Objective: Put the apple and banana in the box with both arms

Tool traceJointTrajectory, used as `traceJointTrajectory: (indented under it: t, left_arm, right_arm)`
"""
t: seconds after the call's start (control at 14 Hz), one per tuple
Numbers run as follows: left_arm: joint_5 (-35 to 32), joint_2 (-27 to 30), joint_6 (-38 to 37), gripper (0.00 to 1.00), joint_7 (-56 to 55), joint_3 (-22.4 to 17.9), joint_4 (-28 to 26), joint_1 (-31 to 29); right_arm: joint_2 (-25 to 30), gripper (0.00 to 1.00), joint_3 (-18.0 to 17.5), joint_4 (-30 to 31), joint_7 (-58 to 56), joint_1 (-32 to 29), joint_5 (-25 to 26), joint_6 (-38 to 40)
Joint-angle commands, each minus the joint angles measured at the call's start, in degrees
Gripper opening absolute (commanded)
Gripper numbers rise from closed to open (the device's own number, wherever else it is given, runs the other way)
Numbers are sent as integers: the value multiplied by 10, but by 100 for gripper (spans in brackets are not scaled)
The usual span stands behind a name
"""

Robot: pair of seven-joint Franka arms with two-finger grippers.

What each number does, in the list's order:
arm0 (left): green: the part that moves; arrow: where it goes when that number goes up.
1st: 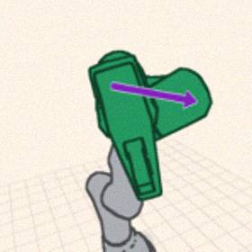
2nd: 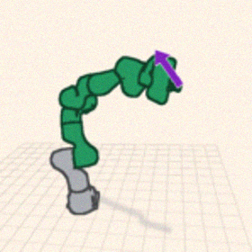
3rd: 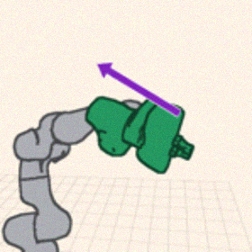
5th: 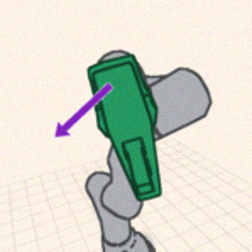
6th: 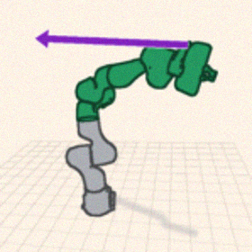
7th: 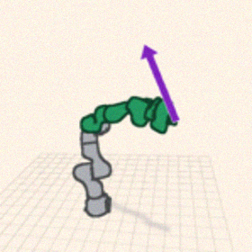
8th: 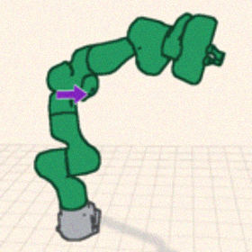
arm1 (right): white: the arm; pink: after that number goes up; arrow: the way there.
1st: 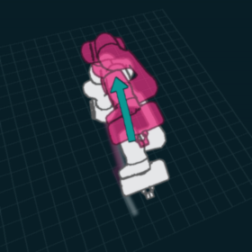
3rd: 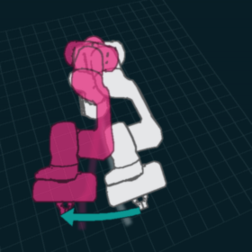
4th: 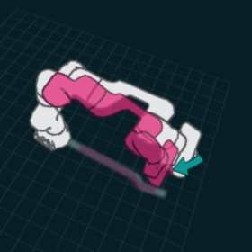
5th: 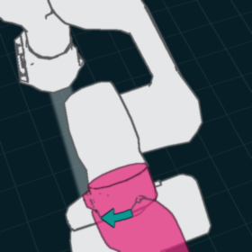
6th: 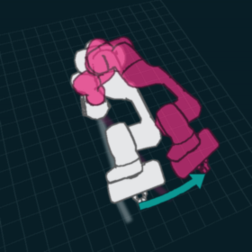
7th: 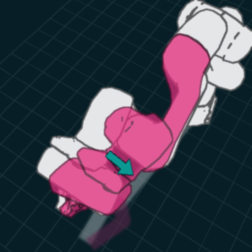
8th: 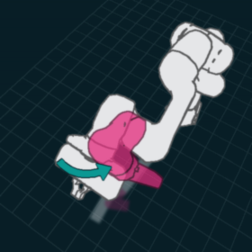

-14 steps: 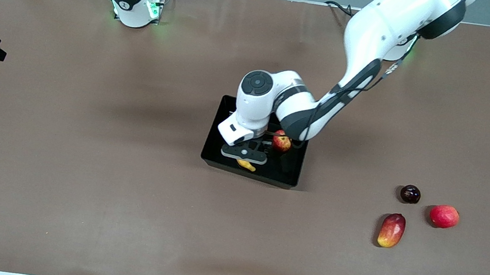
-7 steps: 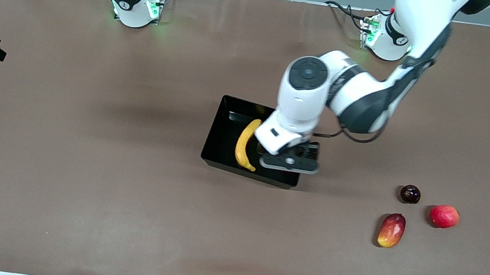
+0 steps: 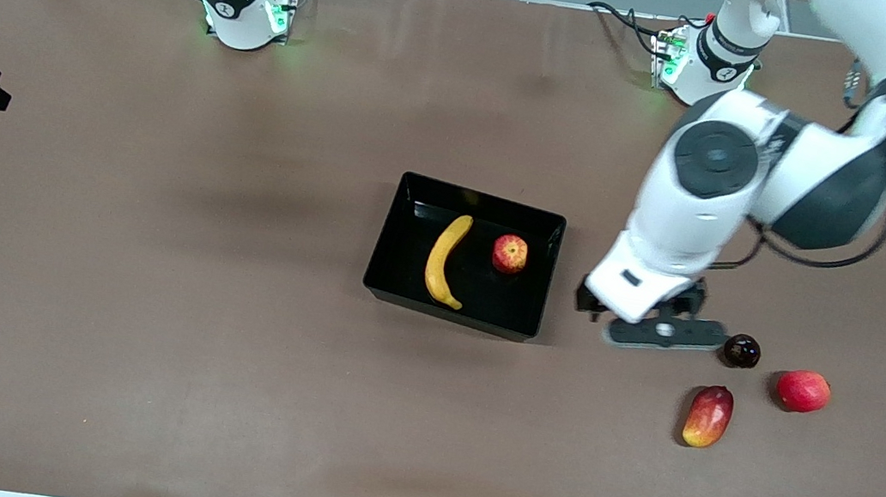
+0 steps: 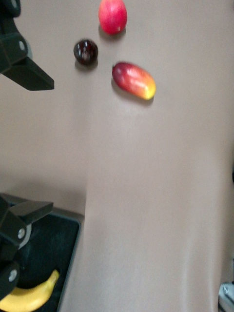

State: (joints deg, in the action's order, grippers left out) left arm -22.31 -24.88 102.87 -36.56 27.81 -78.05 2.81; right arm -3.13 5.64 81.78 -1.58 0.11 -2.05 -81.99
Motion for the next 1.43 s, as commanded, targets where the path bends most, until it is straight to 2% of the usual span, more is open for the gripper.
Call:
traceJointTrajectory:
  t: [0.0,0.43,0.72,0.86,1.0,1.15,1.36]
  left_arm:
    - [33,47,-29,100,44,4,-17,-40]
    - [75,96,-68,100,159,4,-19,-111]
    - [80,117,-79,100,188,4,-19,-132]
    - [103,130,-86,100,230,-3,-21,-140]
    - [140,169,-91,100,257,-46,-50,-126]
    - [174,214,-96,100,260,-109,-88,-81]
    - [177,242,-115,100,273,-179,-108,-18]
  right_arm:
    - [3,100,-5,-2,3,-7,-2,3]
    - [3,100,-5,-2,4,-7,-3,3]
    - [3,100,-5,-2,4,-8,-3,3]
    - [2,100,-5,-2,4,-7,-3,3]
    - [3,100,-5,-2,5,-6,-3,3]
    - [3,100,-5,-2,5,-7,-3,3]
    - [2,100,-5,-2,4,-7,-3,3]
